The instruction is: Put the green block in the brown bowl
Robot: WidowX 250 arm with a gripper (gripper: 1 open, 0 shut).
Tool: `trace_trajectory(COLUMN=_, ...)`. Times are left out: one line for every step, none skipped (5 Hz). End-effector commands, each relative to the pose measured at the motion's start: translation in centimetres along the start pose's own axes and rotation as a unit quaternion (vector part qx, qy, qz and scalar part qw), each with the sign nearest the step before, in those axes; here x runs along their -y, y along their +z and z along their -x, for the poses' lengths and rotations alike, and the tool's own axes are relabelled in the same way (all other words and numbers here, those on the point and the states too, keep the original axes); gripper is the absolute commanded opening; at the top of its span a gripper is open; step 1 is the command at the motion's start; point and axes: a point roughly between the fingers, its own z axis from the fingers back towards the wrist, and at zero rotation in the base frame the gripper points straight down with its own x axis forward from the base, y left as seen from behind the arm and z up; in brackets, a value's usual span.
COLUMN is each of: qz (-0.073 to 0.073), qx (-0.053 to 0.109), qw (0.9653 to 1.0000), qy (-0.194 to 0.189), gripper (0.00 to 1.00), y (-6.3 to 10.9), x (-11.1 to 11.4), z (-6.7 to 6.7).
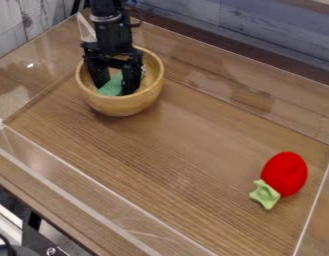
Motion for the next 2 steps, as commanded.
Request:
trace_trajectory(qz=-0.014, qx=0.044, qw=0.9989, qy=0.007, gripper=1.0, y=2.85, x=-0.59, z=-0.69)
trace_trajectory(qz=-0.015, qx=0.042, qw=0.999, qy=0.007, gripper=1.0, y=2.42, x=-0.51, z=-0.84)
